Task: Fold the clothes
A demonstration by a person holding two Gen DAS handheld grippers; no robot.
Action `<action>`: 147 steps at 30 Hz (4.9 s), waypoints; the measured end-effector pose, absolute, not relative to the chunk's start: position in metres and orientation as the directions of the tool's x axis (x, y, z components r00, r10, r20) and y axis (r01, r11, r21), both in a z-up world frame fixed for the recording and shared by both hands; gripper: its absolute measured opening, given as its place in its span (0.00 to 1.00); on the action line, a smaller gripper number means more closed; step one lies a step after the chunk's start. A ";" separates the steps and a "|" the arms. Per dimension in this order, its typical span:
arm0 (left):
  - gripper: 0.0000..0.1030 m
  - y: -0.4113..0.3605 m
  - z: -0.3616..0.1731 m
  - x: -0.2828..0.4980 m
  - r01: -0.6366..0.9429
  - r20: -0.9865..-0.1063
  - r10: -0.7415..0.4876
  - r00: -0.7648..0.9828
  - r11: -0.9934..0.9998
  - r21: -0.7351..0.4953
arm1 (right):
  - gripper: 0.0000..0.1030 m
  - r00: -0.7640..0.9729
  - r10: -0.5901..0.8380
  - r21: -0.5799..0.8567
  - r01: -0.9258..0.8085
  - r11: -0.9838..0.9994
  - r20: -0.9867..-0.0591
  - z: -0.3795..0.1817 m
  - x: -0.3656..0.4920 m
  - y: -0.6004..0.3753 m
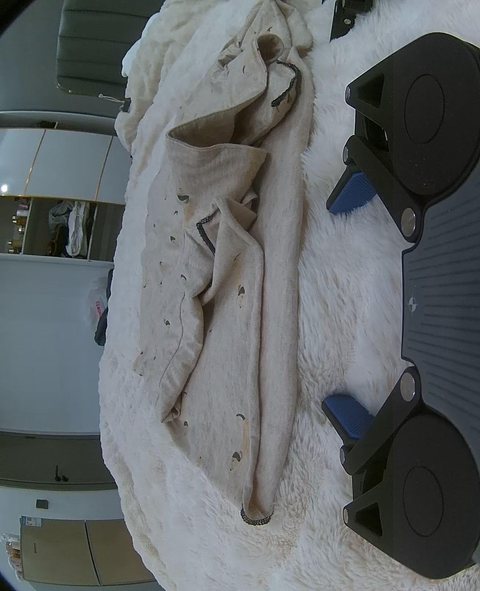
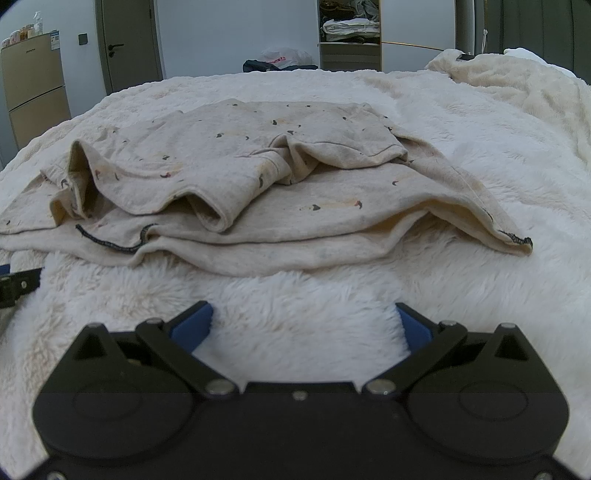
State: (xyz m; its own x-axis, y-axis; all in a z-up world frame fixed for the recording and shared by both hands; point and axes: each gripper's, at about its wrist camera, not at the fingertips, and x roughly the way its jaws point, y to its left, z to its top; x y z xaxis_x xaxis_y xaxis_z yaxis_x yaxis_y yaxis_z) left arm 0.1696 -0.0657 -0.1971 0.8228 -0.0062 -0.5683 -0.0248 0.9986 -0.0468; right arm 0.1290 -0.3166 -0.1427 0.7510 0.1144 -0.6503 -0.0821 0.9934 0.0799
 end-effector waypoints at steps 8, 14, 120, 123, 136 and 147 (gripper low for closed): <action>1.00 -0.064 -0.197 0.171 -0.024 -0.566 -0.014 0.824 0.998 -0.059 | 1.00 0.751 0.114 0.080 -0.082 0.993 -0.650 -0.143 0.129 -0.316; 1.00 -0.063 -0.196 0.173 -0.024 -0.566 -0.015 0.824 0.998 -0.063 | 1.00 0.751 0.114 0.080 -0.082 0.993 -0.650 -0.143 0.129 -0.317; 1.00 0.078 -0.085 0.238 -0.025 -0.406 -0.127 0.905 0.937 -0.349 | 1.00 0.701 0.157 -0.059 -0.273 0.960 -0.696 -0.016 0.145 -0.242; 1.00 0.102 -0.085 0.245 -0.074 -0.430 -0.117 0.895 0.913 -0.402 | 1.00 0.682 0.195 -0.052 -0.324 0.945 -0.705 0.026 0.169 -0.201; 0.90 0.114 -0.111 0.270 -0.054 -0.565 -0.224 0.794 0.900 -0.432 | 0.84 0.471 0.194 -0.024 -0.418 0.908 -0.860 0.041 0.363 0.027; 0.65 0.107 -0.127 0.282 -0.003 -0.636 -0.298 0.711 0.904 -0.427 | 0.65 0.225 0.085 0.051 -0.152 0.987 -0.971 -0.051 0.453 0.095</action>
State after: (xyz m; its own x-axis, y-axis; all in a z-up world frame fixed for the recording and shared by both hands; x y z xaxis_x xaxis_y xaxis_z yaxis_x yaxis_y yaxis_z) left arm 0.2815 0.1069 -0.1268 0.7114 -0.2983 -0.6363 -0.0031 0.9041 -0.4273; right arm 0.4529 0.0946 -0.0510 0.2248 0.0853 -0.9707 -0.1523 0.9870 0.0514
